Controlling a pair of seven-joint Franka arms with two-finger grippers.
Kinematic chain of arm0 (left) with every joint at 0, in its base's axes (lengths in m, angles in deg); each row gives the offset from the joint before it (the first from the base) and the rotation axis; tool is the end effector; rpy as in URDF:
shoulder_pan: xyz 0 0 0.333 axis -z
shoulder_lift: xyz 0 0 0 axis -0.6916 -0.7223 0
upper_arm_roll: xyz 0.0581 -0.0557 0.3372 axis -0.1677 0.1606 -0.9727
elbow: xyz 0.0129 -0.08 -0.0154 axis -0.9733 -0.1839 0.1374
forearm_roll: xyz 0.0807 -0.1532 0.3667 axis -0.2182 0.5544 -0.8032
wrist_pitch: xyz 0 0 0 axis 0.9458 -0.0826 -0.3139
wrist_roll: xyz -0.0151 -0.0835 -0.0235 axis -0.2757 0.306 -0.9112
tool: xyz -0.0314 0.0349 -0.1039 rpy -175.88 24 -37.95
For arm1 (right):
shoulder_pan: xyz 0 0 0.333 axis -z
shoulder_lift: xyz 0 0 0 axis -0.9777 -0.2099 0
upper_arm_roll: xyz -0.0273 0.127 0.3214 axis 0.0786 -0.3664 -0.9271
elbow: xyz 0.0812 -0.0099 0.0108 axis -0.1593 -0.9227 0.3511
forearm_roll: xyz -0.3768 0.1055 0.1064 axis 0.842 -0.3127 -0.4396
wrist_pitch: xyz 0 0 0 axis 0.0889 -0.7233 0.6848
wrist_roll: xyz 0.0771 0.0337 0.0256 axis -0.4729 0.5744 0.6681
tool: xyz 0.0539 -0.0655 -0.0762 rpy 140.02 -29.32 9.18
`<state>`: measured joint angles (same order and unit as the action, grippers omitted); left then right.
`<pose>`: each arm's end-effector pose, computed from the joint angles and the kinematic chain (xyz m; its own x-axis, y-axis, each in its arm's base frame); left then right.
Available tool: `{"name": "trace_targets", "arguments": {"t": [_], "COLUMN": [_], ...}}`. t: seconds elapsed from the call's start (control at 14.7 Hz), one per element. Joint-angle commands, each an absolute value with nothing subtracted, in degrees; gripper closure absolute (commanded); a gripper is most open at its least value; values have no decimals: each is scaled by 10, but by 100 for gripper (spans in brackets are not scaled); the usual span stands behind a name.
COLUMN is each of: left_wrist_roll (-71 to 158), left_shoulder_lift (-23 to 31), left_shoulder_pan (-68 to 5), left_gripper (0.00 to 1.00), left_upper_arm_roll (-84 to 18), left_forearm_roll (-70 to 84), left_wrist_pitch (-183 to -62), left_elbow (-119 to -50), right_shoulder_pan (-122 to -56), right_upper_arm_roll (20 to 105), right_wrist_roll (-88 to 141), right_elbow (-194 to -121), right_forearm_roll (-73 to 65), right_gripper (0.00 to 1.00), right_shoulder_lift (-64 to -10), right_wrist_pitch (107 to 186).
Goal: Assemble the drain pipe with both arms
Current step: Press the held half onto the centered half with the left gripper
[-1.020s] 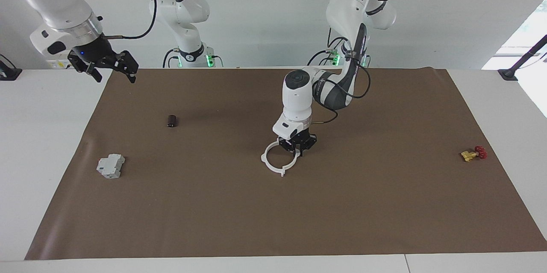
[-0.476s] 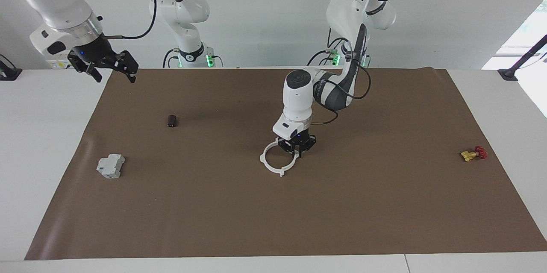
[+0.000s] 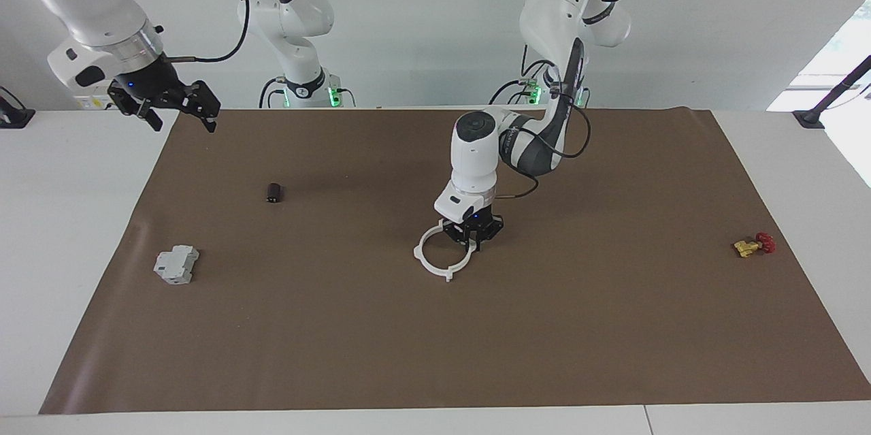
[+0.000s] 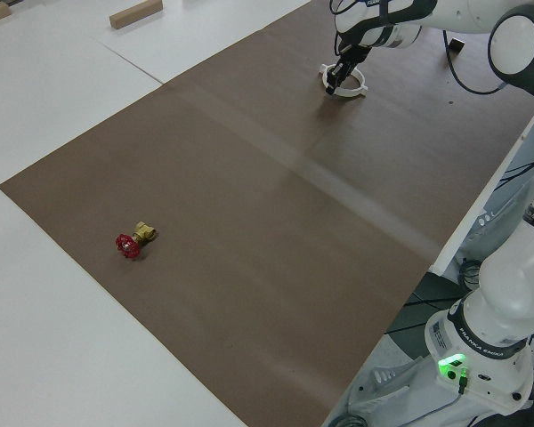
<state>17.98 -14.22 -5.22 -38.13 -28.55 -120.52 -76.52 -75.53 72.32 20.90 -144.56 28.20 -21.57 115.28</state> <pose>0.5583 -0.4159 0.3140 0.9808 -0.0552 0.1872 -0.0490 -0.9981 -0.0373 0.5538 -0.0531 0.6414 0.9963 -0.0427 -0.0751 -0.0411 -0.9989 0.0228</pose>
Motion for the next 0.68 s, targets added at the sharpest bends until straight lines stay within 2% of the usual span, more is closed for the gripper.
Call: {"name": "trace_targets", "arguments": {"t": [0.0,0.07,0.34,0.61], "left_wrist_roll": [172,172,172,177], "left_shoulder_lift": [-140,-139,-130,-59], "left_shoulder_pan": [-54,-54,-59,-103], "left_gripper": [8,0,0,0], "left_upper_arm_roll": [-382,-382,-382,-382], "left_forearm_roll": [-280,-280,-280,-280], "left_wrist_pitch": [-1221,-1220,-1216,-1207], "left_elbow": [-774,-773,-773,-815], "right_shoulder_pan": [-750,-750,-750,-750], "right_upper_arm_roll": [719,719,719,719], "right_wrist_roll": [218,218,218,218], "right_elbow": [-1450,-1450,-1450,-1450], "right_forearm_roll": [279,279,279,279], "right_gripper": [0,0,0,0], "right_shoulder_lift": [-212,-212,-212,-212], "right_wrist_pitch": [1150,1150,1150,1150]}}
